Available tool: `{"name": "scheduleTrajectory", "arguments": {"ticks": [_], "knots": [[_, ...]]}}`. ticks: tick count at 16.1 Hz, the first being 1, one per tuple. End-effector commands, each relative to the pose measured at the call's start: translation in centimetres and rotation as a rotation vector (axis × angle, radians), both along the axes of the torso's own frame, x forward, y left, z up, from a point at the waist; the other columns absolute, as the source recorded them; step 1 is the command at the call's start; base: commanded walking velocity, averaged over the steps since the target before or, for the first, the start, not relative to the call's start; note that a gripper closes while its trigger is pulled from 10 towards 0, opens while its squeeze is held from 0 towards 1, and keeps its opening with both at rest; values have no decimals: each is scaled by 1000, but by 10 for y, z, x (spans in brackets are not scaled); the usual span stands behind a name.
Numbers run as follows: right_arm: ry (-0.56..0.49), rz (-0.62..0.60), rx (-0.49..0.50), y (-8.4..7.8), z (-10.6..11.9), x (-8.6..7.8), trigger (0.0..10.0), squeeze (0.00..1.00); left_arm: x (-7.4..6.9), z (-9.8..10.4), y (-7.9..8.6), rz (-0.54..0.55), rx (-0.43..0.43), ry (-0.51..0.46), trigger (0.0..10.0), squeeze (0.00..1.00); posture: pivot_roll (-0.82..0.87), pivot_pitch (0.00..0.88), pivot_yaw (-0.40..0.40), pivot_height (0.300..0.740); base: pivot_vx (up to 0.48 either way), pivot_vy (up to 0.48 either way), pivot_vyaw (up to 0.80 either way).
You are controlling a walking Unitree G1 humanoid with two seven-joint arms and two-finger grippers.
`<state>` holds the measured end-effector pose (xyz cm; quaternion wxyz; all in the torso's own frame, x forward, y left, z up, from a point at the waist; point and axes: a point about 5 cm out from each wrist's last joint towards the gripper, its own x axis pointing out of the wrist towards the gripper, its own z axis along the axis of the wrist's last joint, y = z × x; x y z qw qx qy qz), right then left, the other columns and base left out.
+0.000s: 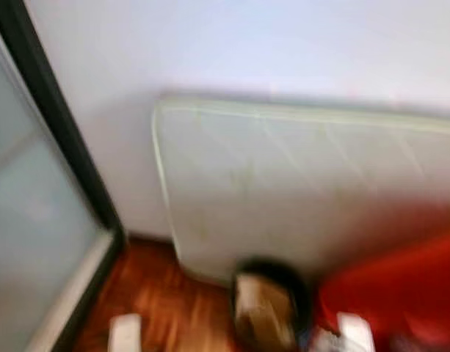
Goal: Clean up the room
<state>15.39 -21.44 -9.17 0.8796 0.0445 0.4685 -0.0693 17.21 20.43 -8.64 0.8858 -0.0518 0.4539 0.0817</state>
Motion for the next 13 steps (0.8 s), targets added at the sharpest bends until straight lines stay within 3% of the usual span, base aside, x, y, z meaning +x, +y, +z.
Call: {"name": "scheduleTrajectory", "arguments": {"ticks": [1,4,7,9,13], "knots": [[-34,9,19,9,3,10,10000,0,-4,1,13,22,28,11,10000,0,53,0,-33,740,330,0,0],[-41,50,11,9,4,12,10000,0,-3,1,13,10,31,12,10000,0,50,0,-36,740,331,0,0],[-53,35,29,10,4,13,10000,0,-3,1,13,9,31,11,10000,0,50,0,-36,740,335,0,740],[-54,18,23,9,4,13,10000,0,-3,1,13,9,33,11,10000,0,49,0,-36,740,287,0,0],[-77,-13,-2,7,5,14,10000,0,-2,2,12,14,15,-6,10000,0,57,0,-37,740,0,0,0]]}}
